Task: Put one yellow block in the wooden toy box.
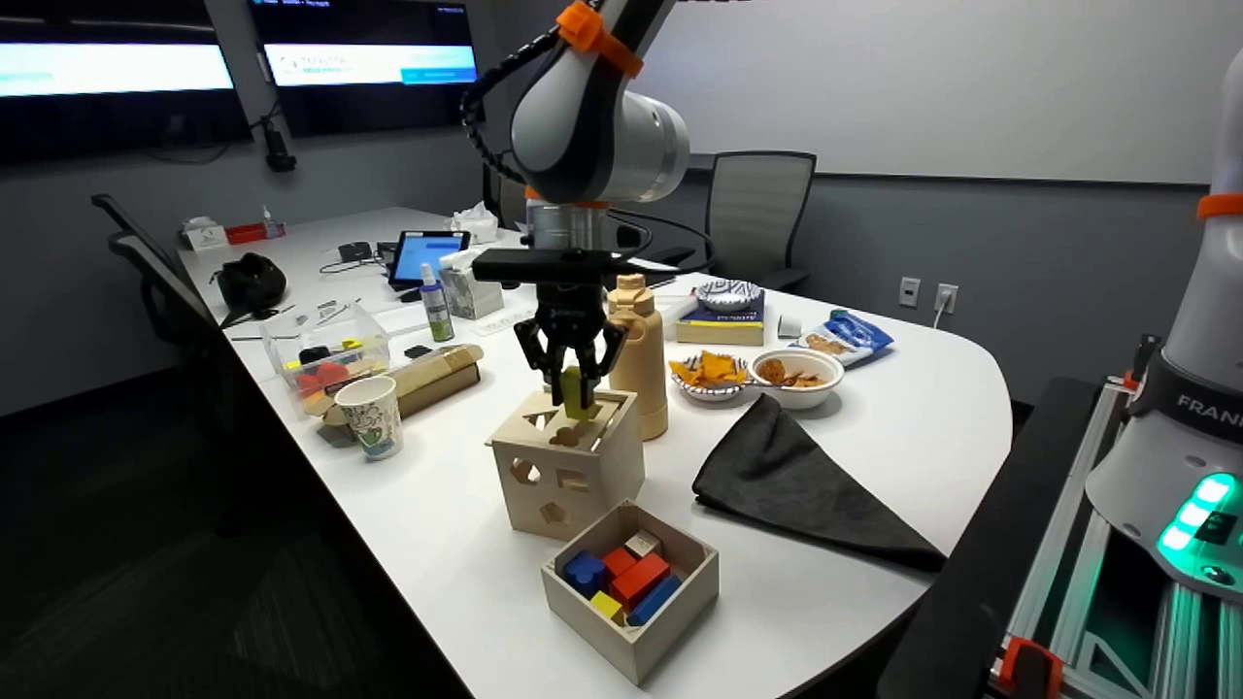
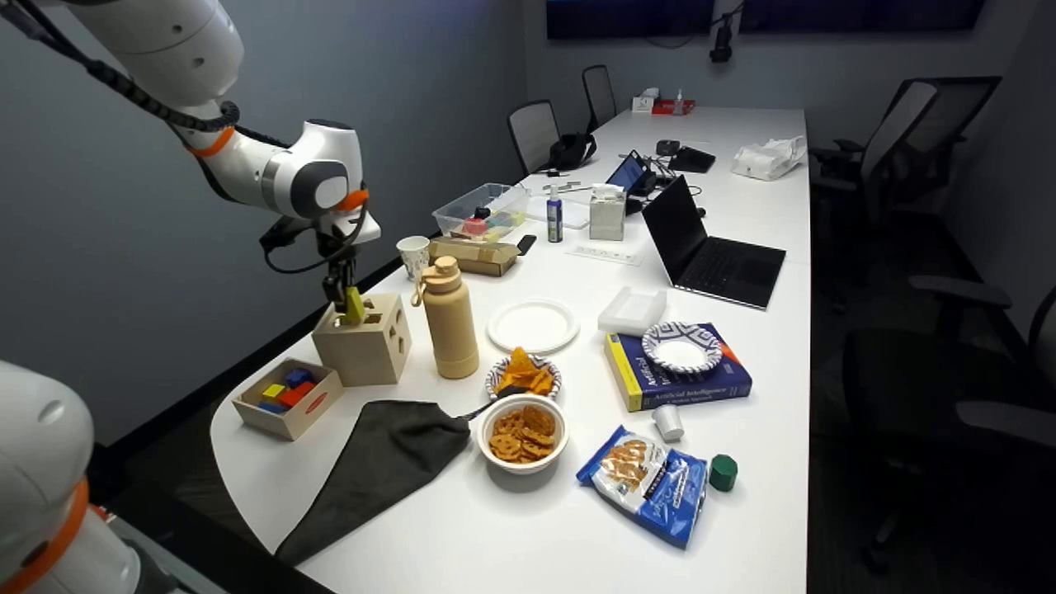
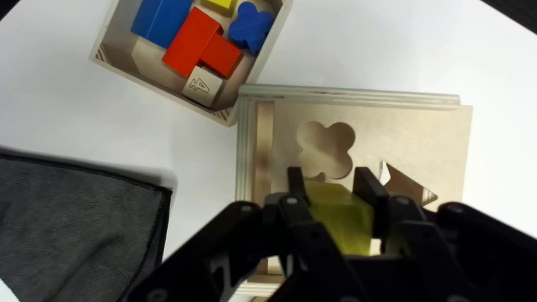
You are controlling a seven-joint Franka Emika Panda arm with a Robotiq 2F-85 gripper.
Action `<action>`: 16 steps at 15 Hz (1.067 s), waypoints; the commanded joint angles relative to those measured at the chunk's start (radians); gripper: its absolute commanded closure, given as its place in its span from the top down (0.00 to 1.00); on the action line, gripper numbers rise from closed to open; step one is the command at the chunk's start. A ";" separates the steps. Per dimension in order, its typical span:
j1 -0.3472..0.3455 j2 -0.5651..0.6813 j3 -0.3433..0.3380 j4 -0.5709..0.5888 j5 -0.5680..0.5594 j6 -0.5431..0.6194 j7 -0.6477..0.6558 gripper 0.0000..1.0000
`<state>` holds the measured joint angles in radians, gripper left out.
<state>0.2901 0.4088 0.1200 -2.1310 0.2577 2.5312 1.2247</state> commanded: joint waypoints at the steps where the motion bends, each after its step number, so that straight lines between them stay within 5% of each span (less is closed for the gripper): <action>1: -0.014 -0.024 0.000 -0.021 0.017 0.010 0.009 0.09; 16: -0.060 0.006 0.017 0.006 0.063 0.001 -0.060 0.09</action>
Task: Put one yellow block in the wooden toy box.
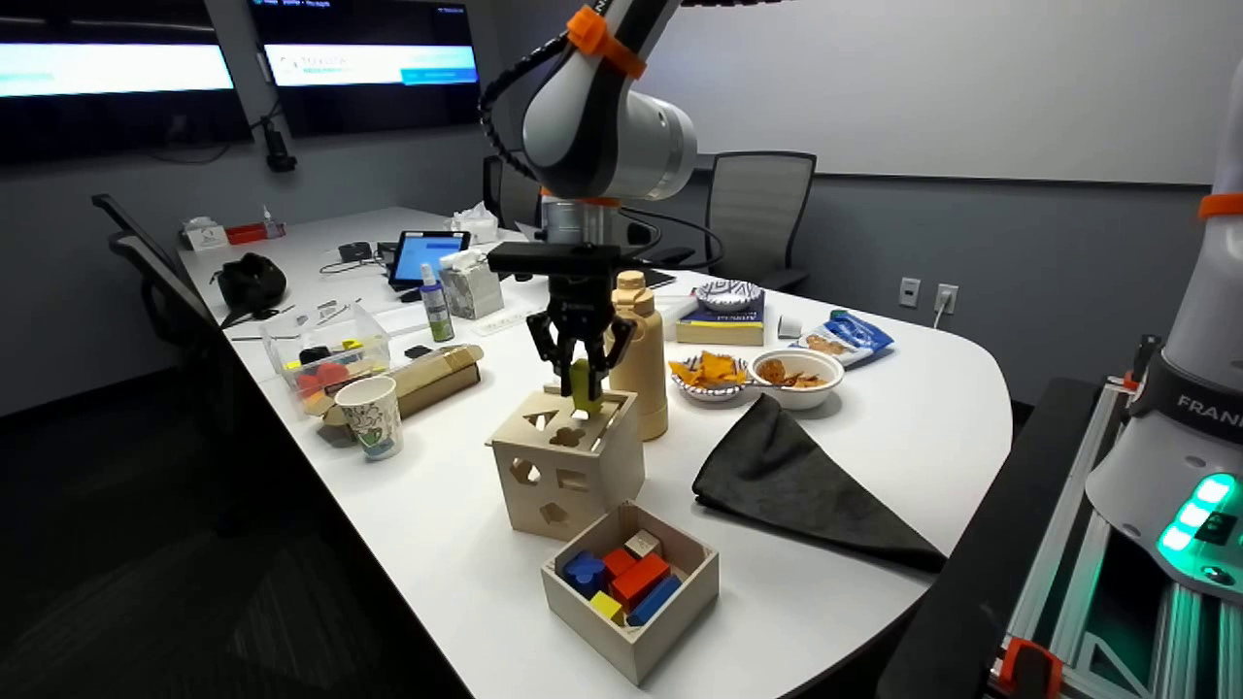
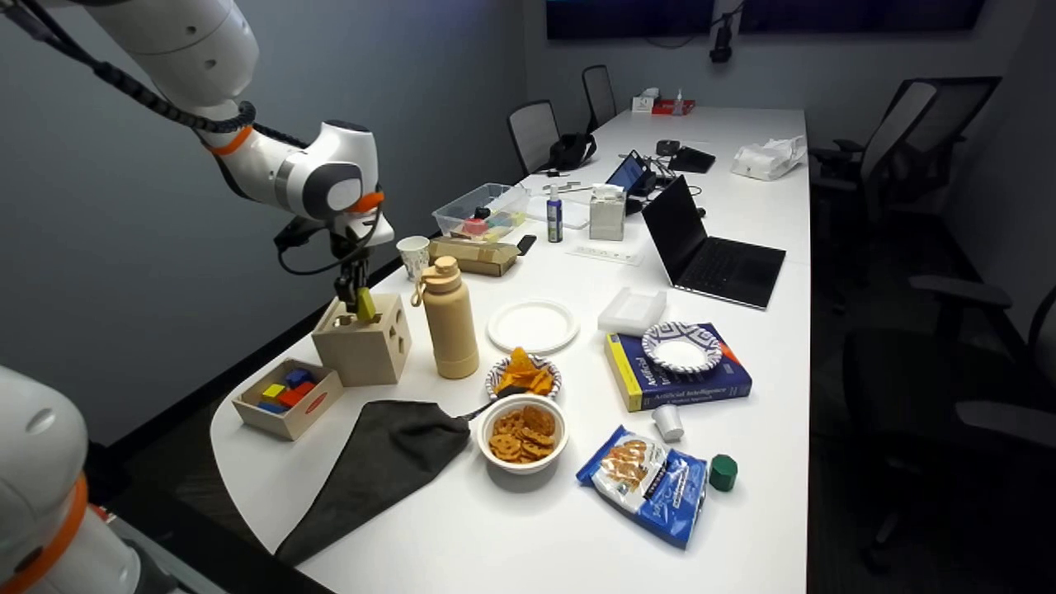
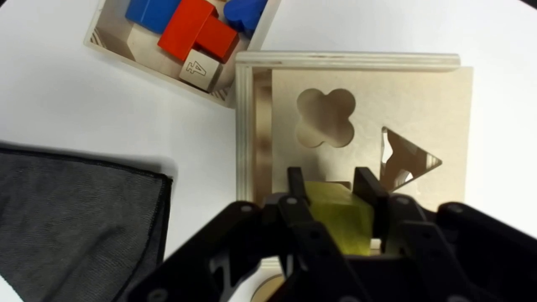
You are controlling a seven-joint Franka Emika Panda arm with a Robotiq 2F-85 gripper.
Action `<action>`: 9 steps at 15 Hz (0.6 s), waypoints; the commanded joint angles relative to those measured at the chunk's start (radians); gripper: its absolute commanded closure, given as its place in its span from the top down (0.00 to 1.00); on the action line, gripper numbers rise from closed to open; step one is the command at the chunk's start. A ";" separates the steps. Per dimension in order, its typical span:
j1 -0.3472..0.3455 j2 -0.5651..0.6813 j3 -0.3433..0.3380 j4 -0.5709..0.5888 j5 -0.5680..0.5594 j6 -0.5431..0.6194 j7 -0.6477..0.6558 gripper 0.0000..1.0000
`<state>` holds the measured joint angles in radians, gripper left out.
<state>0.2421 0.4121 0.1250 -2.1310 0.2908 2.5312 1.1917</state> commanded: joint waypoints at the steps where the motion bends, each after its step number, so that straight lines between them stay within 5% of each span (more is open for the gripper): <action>1: -0.010 0.007 0.010 0.009 0.027 0.001 -0.026 0.09; 9: -0.012 0.038 0.005 0.052 0.017 -0.022 -0.042 0.09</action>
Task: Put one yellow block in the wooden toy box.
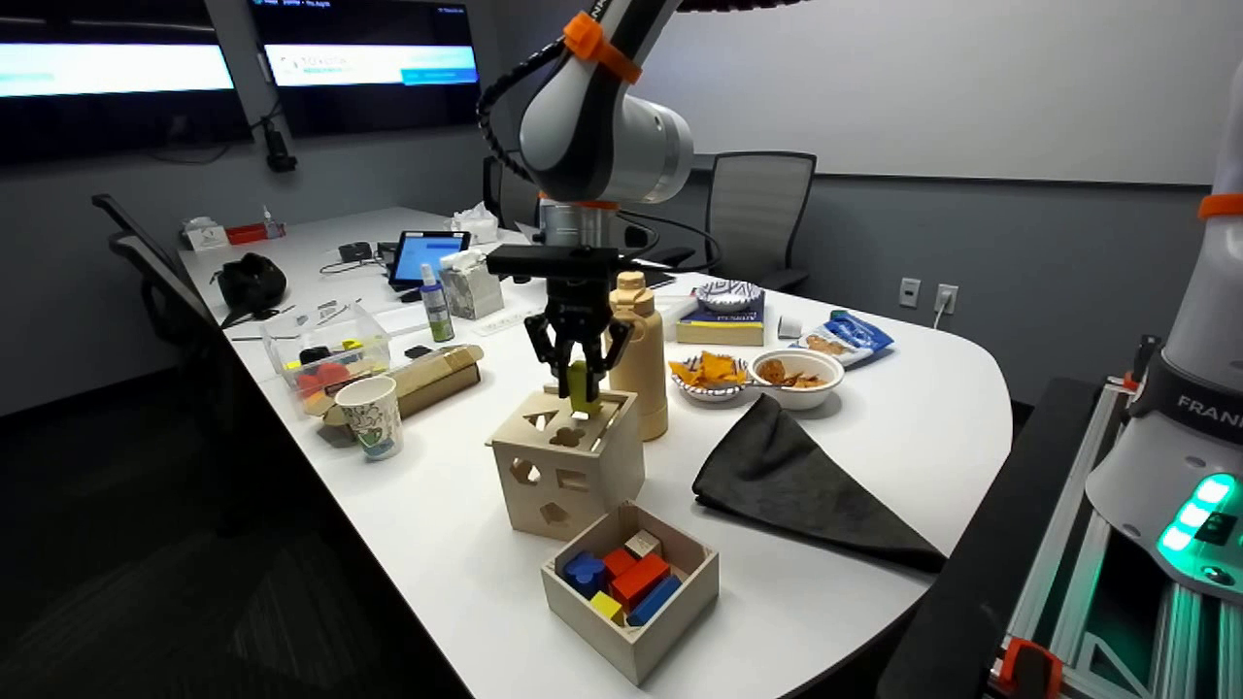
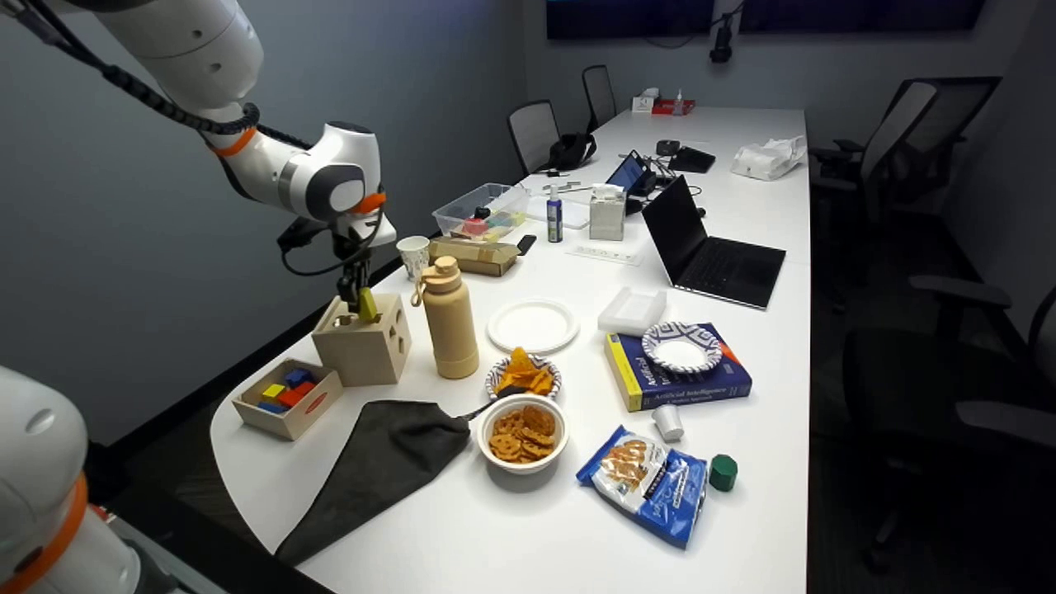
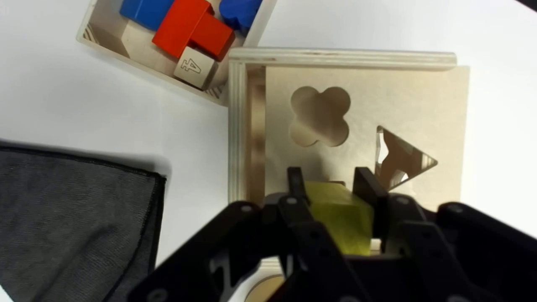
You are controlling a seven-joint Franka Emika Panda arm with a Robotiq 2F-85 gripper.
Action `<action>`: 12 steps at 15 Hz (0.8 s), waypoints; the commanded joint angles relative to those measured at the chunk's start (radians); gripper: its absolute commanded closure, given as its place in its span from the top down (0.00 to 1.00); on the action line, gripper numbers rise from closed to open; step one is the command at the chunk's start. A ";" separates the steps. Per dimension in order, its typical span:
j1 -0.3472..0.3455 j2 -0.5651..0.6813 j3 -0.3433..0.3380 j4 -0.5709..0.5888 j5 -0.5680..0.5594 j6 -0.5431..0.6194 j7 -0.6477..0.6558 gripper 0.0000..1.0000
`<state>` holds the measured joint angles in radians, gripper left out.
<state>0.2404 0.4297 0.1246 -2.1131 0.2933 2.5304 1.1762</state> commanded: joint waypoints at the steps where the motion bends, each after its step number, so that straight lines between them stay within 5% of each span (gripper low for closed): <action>1: -0.011 0.024 0.005 0.038 0.015 -0.025 -0.029 0.09; 12: -0.020 0.053 0.006 0.048 0.023 -0.030 -0.055 0.09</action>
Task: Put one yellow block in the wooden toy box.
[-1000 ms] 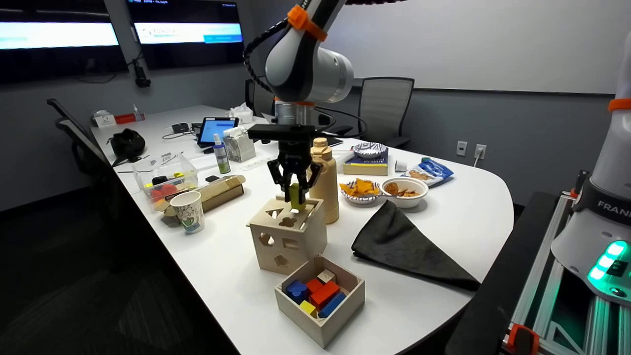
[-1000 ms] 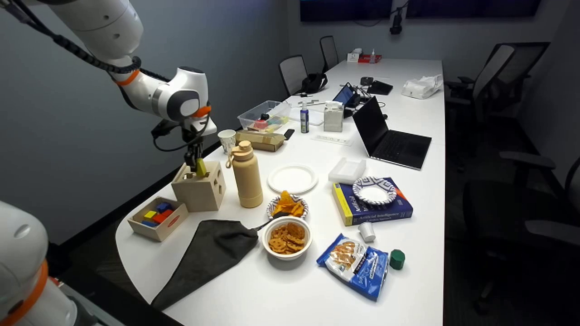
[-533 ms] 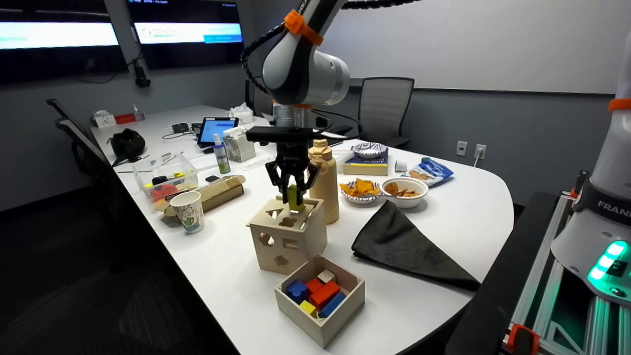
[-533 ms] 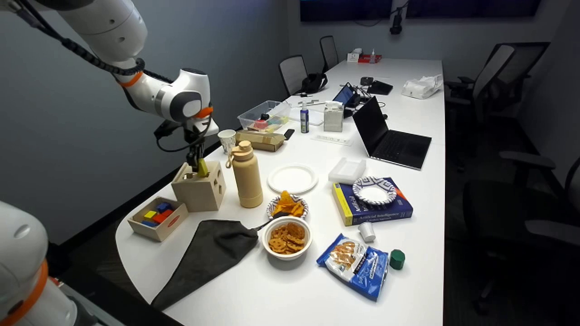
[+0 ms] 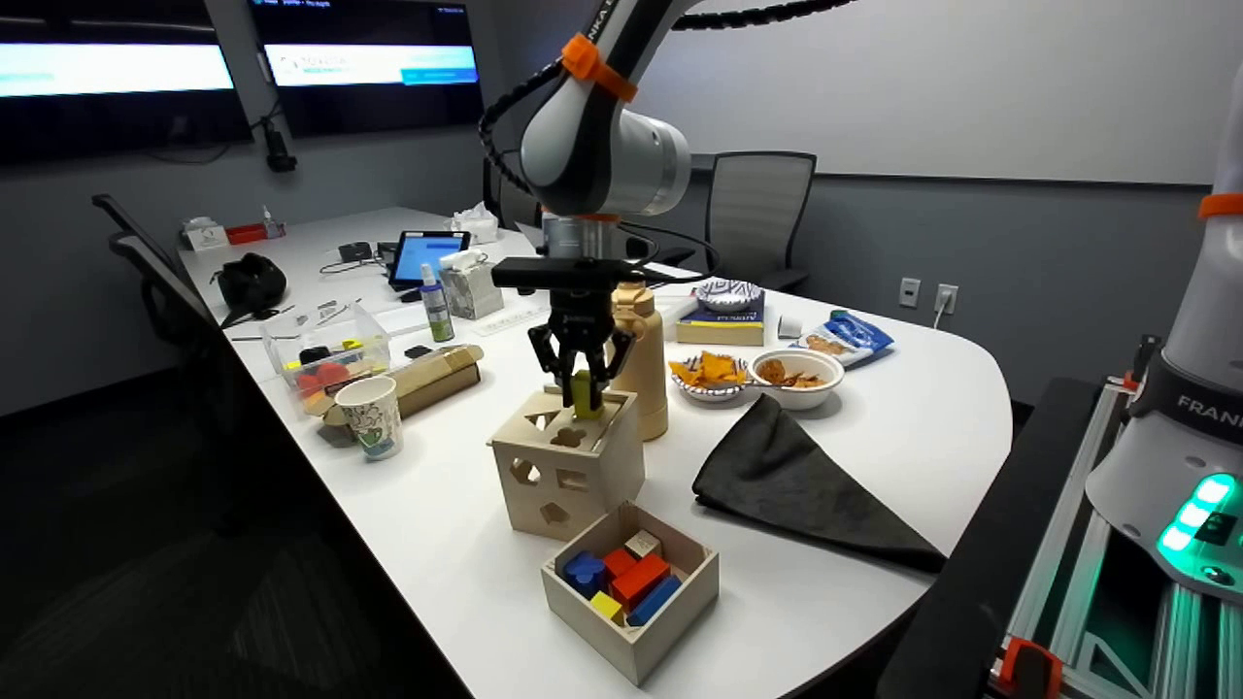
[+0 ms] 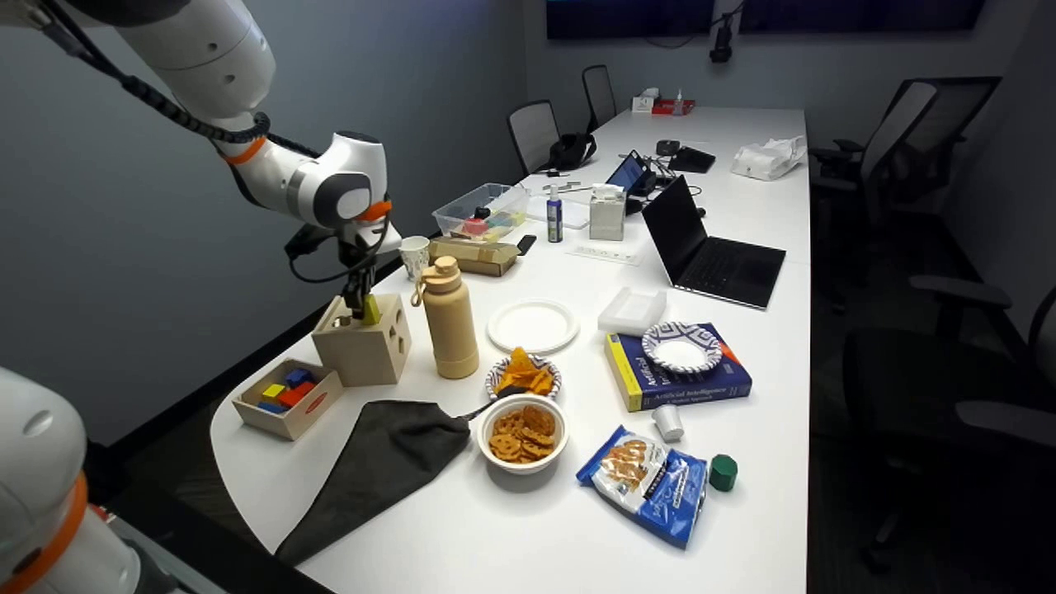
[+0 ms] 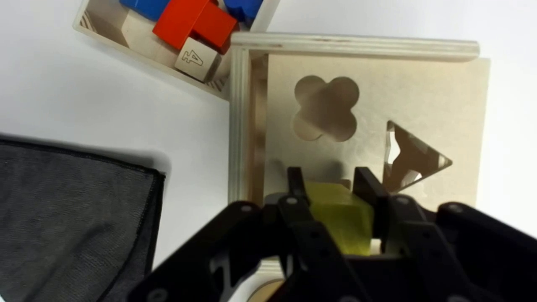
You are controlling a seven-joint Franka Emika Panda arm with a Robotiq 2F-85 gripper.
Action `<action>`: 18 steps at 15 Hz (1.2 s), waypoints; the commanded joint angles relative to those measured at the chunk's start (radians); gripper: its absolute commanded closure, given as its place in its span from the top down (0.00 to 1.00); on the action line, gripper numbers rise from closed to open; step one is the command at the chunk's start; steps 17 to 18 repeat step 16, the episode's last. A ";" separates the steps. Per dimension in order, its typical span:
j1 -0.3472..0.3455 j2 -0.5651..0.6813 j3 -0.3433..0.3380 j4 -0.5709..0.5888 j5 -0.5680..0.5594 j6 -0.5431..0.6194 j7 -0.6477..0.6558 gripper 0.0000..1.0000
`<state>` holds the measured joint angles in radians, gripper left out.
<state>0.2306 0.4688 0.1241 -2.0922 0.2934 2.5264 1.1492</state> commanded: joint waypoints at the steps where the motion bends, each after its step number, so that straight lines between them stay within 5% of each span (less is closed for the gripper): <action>1: -0.010 0.016 0.007 0.030 0.022 -0.028 -0.029 0.09; 5: -0.008 0.015 0.005 0.038 0.017 -0.038 -0.031 0.09; 6: -0.005 0.012 0.003 0.039 0.015 -0.040 -0.028 0.59; 7: -0.005 0.009 0.004 0.039 0.017 -0.041 -0.028 0.60; 12: -0.007 -0.004 0.006 0.030 0.022 -0.040 -0.032 0.96; 18: 0.000 -0.006 0.000 0.028 0.013 -0.055 -0.015 1.00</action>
